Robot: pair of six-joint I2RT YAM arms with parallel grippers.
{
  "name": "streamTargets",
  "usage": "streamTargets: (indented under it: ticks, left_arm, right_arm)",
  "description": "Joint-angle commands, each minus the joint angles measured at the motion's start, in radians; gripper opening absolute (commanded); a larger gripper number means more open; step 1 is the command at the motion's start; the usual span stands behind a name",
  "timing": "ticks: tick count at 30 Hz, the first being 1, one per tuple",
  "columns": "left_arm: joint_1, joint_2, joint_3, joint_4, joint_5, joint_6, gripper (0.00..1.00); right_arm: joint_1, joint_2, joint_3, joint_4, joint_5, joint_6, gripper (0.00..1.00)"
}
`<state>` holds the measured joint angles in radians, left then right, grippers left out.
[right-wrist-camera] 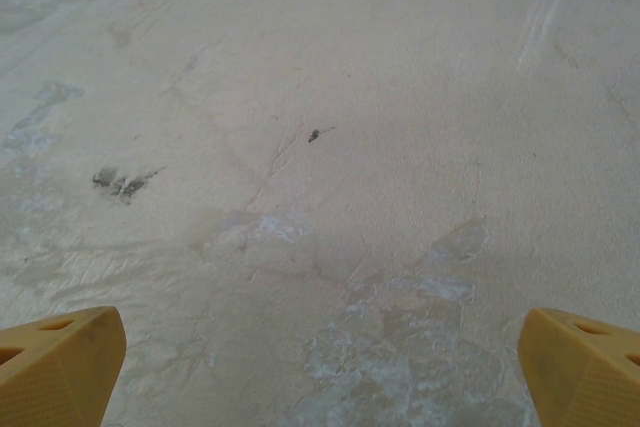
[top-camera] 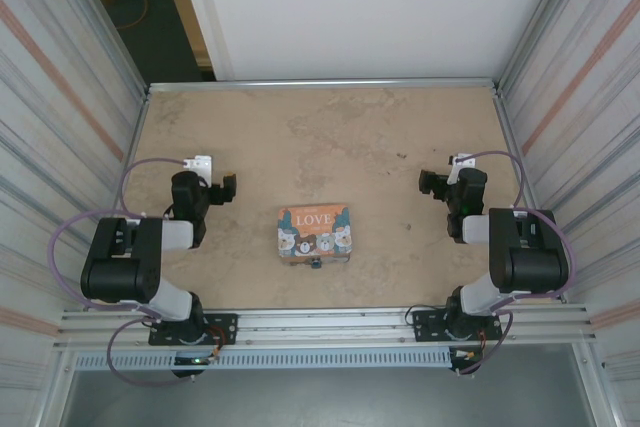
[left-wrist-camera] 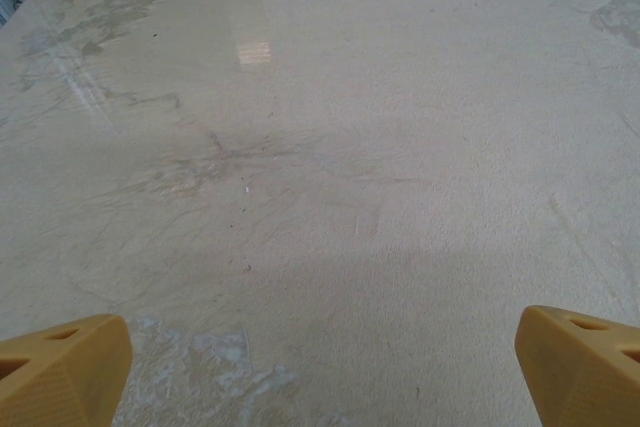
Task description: Unlock the padlock with the key
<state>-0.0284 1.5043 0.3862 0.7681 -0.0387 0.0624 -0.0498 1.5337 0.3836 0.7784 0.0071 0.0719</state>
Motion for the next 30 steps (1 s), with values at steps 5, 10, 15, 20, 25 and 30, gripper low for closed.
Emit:
streamTargets:
  ticks: [5,10,15,20,25,30]
  left_arm:
    - [0.001,-0.010,-0.013,0.081,0.047,0.007,0.99]
    - [-0.020,-0.136,-0.022,0.000,-0.006,0.014,0.99]
    - [-0.052,-0.260,0.024,-0.152,-0.067,0.023,0.99]
    - [-0.056,-0.425,0.123,-0.389,-0.039,-0.116,0.99]
    - [-0.052,-0.533,0.235,-0.660,0.067,-0.308,0.99]
    - [-0.040,-0.603,0.298,-0.868,0.209,-0.455,0.99]
  right_arm:
    - [0.007,0.003,0.012,0.038,0.029,0.029,0.99]
    - [-0.006,-0.067,-0.005,0.019,0.048,0.052,0.99]
    - [-0.013,-0.202,-0.001,-0.100,0.045,0.062,0.99]
    - [-0.016,-0.380,0.069,-0.362,0.020,0.132,0.99]
    - [0.002,-0.504,0.189,-0.720,-0.075,0.252,0.99]
    - [0.071,-0.619,0.255,-0.963,-0.152,0.330,0.99]
